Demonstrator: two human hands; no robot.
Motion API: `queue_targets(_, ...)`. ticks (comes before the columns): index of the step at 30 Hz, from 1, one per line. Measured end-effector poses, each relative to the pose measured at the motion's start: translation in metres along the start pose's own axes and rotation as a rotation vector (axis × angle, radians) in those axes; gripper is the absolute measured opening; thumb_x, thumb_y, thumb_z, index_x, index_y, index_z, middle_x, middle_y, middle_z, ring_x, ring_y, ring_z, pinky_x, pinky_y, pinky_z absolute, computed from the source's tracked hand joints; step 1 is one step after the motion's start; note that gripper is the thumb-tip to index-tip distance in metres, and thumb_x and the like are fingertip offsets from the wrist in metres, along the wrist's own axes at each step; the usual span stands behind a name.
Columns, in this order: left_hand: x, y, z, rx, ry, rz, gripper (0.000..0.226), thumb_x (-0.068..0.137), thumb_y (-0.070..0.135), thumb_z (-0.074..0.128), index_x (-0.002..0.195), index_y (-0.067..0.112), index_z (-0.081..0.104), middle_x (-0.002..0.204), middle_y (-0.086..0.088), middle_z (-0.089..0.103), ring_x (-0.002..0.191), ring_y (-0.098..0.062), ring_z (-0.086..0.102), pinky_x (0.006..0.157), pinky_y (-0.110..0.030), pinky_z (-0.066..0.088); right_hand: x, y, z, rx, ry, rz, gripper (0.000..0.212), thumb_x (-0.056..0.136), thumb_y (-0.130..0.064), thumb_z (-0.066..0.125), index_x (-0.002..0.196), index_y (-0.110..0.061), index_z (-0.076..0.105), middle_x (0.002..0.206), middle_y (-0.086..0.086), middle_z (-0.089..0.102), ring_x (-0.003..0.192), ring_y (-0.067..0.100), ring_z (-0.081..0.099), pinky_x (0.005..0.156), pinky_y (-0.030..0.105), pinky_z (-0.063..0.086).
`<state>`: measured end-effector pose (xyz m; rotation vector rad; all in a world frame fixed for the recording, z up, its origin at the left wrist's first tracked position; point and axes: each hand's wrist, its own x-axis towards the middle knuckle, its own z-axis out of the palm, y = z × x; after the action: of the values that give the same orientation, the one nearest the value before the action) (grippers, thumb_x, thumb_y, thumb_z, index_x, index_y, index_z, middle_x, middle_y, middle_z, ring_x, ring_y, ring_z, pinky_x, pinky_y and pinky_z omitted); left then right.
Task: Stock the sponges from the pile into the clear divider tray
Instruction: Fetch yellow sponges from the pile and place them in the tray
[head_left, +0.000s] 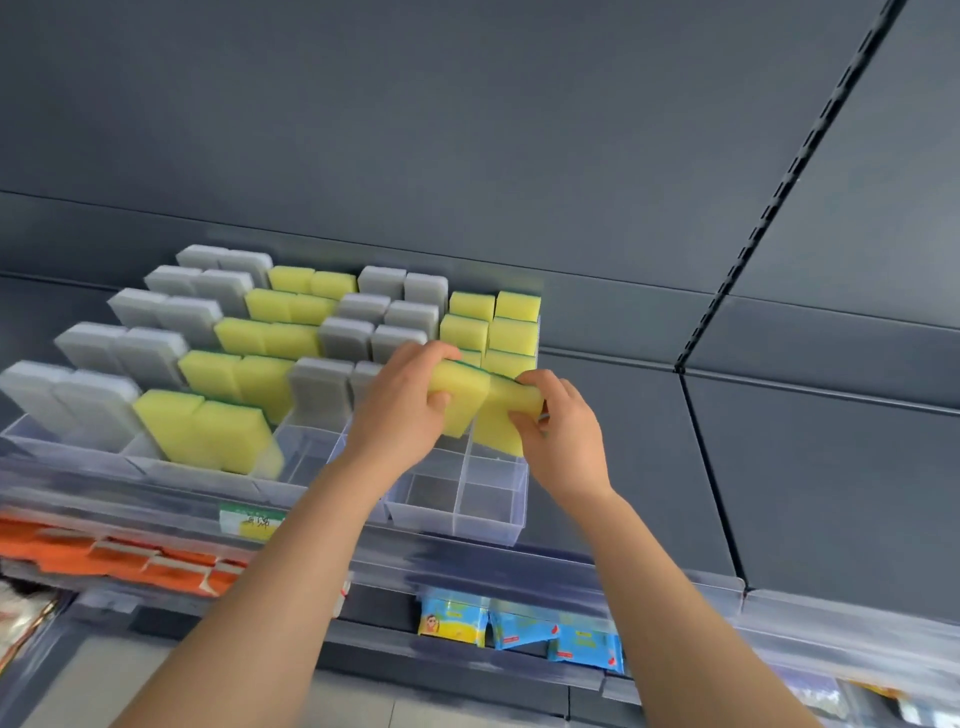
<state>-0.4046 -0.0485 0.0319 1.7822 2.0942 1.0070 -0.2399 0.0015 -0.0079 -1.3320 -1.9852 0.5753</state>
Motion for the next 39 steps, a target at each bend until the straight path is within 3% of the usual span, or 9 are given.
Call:
queue_targets(5, 0.001, -0.009, -0.005, -0.009, -0.007, 0.039, 0.039, 0.087, 0.007, 0.058, 0.122, 0.023, 0.051, 0.125, 0.003, 0.050, 0.109, -0.019, 0.050, 0.083, -0.027, 0.036, -0.003, 0.000, 0.010, -0.134, -0.033, -0.027, 0.033, 0.088, -0.009, 0.060, 0.119, -0.020, 0.055, 0.102, 0.001, 0.056, 0.079, 0.021, 0.052, 0.068, 0.029, 0.043)
queue_targets(9, 0.001, -0.007, -0.010, 0.047, -0.033, 0.049, 0.038, 0.088, 0.009, 0.058, 0.123, 0.020, 0.051, 0.128, 0.001, 0.049, 0.108, -0.021, 0.052, 0.088, -0.033, 0.040, -0.007, 0.003, 0.016, -0.203, -0.035, -0.059, 0.031, 0.086, -0.007, 0.062, 0.115, -0.016, 0.057, 0.103, 0.004, 0.060, 0.091, 0.024, 0.054, 0.072, 0.031, 0.045)
queue_targets(13, 0.008, -0.002, -0.010, 0.134, -0.075, 0.093, 0.039, 0.088, 0.011, 0.060, 0.125, 0.019, 0.052, 0.126, 0.001, 0.049, 0.096, -0.020, 0.054, 0.082, -0.034, 0.042, -0.005, 0.003, 0.016, -0.235, -0.007, -0.065, 0.030, 0.085, -0.008, 0.064, 0.114, -0.013, 0.059, 0.104, 0.006, 0.061, 0.097, 0.027, 0.053, 0.078, 0.033, 0.044)
queue_targets(17, 0.015, 0.000, -0.009, 0.206, -0.105, 0.137, 0.042, 0.087, 0.011, 0.061, 0.127, 0.017, 0.053, 0.122, 0.002, 0.048, 0.106, -0.020, 0.052, 0.083, -0.030, 0.040, -0.003, 0.007, 0.014, -0.254, -0.003, -0.077, 0.035, 0.084, -0.012, 0.067, 0.118, -0.012, 0.059, 0.113, 0.007, 0.059, 0.105, 0.027, 0.049, 0.085, 0.032, 0.043)
queue_targets(23, 0.023, -0.002, -0.008, 0.189, -0.157, 0.140, 0.040, 0.084, 0.006, 0.062, 0.120, 0.022, 0.058, 0.105, 0.004, 0.048, 0.077, -0.014, 0.046, 0.065, -0.024, 0.028, 0.001, 0.007, 0.010, -0.232, -0.003, -0.117, 0.042, 0.085, -0.028, 0.068, 0.123, -0.011, 0.061, 0.115, 0.004, 0.059, 0.106, 0.022, 0.050, 0.084, 0.028, 0.043)
queue_targets(27, 0.024, -0.006, -0.006, 0.311, -0.207, 0.116, 0.038, 0.084, 0.009, 0.063, 0.120, 0.019, 0.056, 0.116, 0.000, 0.049, 0.098, -0.023, 0.054, 0.072, -0.027, 0.034, 0.001, 0.007, 0.011, -0.219, 0.012, -0.156, 0.035, 0.085, -0.025, 0.069, 0.118, -0.014, 0.065, 0.110, 0.004, 0.061, 0.103, 0.023, 0.052, 0.080, 0.029, 0.045)
queue_targets(31, 0.028, -0.004, -0.002, 0.523, -0.218, 0.244, 0.036, 0.082, 0.019, 0.067, 0.116, 0.013, 0.059, 0.110, -0.004, 0.056, 0.105, -0.025, 0.051, 0.084, -0.036, 0.042, 0.006, 0.008, 0.011, -0.212, 0.045, -0.194, 0.030, 0.078, -0.023, 0.075, 0.105, -0.011, 0.071, 0.099, 0.005, 0.062, 0.092, 0.025, 0.055, 0.073, 0.030, 0.046)
queue_targets(34, 0.032, -0.003, -0.003, 0.626, -0.215, 0.304, 0.038, 0.083, 0.034, 0.065, 0.117, 0.021, 0.058, 0.109, 0.002, 0.057, 0.108, -0.020, 0.049, 0.089, -0.035, 0.035, 0.010, 0.007, 0.009, -0.243, 0.033, -0.218, 0.027, 0.079, -0.024, 0.074, 0.104, -0.012, 0.072, 0.095, 0.005, 0.063, 0.090, 0.026, 0.055, 0.071, 0.033, 0.048)
queue_targets(39, 0.032, -0.006, 0.003, 0.637, -0.218, 0.300, 0.035, 0.080, 0.032, 0.068, 0.113, 0.026, 0.059, 0.110, 0.007, 0.060, 0.108, -0.017, 0.049, 0.087, -0.034, 0.028, 0.015, 0.004, 0.004, -0.282, -0.058, -0.207, 0.027, 0.085, -0.024, 0.068, 0.111, -0.016, 0.069, 0.103, 0.003, 0.062, 0.097, 0.024, 0.050, 0.077, 0.030, 0.045)
